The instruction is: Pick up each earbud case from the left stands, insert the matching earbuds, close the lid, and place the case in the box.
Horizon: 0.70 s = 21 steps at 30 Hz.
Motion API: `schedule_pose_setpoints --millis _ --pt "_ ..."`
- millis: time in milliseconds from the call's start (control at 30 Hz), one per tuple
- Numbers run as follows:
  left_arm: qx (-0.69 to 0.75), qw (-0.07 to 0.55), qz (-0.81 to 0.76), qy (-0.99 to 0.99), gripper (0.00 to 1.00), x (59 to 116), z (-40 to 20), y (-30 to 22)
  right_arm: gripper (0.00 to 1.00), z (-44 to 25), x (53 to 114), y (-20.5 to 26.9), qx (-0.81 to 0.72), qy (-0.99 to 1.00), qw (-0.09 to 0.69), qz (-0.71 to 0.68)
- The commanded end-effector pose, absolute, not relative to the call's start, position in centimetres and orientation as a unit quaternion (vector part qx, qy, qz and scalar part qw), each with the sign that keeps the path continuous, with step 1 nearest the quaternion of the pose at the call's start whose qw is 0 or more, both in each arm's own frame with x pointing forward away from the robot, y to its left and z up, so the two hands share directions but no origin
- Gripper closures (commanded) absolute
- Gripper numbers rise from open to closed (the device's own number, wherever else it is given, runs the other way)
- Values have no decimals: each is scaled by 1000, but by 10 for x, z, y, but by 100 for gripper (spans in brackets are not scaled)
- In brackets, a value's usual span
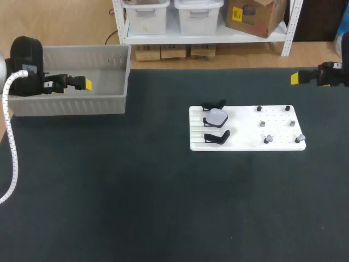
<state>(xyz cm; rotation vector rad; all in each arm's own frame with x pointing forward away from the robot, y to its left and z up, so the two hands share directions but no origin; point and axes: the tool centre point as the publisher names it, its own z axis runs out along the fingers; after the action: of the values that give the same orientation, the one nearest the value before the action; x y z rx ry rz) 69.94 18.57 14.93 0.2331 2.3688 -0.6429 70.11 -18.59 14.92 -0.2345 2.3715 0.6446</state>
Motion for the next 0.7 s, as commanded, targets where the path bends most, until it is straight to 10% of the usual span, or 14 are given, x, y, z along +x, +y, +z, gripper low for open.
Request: schedule_pose_setpoints --millis 33,700 --pt "88 329 -242 908 0 700 150 184 0 149 701 -186 -89 907 330 245" --pt "189 389 -310 846 0 687 163 180 0 149 701 -186 -89 907 330 245"
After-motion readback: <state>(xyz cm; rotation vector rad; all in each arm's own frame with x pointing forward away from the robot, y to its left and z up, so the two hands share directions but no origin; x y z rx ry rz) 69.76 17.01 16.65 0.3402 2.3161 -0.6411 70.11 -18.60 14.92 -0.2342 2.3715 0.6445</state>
